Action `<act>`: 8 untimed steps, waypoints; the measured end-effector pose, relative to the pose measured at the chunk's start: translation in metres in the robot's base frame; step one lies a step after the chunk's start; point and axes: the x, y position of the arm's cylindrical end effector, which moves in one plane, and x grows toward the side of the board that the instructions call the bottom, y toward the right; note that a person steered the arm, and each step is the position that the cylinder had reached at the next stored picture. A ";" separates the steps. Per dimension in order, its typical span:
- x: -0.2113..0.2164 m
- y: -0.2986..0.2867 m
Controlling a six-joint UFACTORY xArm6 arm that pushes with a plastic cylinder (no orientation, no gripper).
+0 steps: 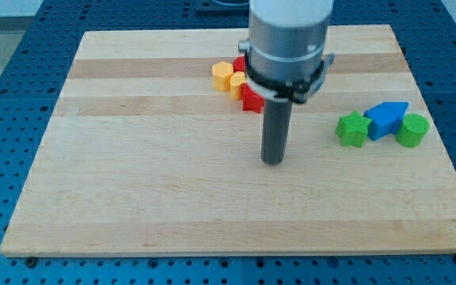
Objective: Place green star right to the red star
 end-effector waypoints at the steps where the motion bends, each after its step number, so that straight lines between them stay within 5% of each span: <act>1: 0.005 0.024; 4: -0.010 0.215; 8: -0.058 0.202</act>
